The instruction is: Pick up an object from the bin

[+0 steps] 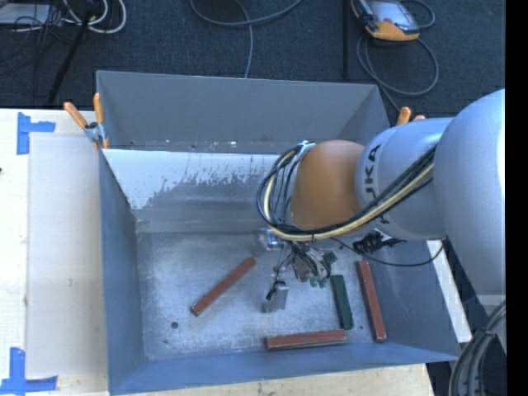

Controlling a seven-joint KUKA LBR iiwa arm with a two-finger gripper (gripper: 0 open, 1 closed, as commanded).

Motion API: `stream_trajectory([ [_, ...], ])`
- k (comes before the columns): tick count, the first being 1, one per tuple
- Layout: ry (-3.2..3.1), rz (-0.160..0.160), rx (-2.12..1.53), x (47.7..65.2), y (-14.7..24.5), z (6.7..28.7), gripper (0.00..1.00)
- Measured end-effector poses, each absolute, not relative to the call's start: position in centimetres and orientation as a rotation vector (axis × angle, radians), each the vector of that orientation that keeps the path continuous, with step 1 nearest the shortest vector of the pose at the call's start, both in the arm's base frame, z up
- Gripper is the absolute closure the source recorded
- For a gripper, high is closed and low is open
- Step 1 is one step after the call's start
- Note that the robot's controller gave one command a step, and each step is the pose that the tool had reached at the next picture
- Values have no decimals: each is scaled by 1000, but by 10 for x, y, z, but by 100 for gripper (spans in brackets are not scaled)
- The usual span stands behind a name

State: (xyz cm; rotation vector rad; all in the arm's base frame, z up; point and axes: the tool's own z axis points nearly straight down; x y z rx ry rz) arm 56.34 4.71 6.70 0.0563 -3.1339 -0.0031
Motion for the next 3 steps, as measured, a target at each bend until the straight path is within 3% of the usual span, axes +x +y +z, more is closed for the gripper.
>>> stream_trajectory([
  [1,-3113,-3,409,555,101,69,0],
  [2,-3115,-1,404,555,100,70,100],
  [3,-3085,-2,642,557,133,240,100],
])
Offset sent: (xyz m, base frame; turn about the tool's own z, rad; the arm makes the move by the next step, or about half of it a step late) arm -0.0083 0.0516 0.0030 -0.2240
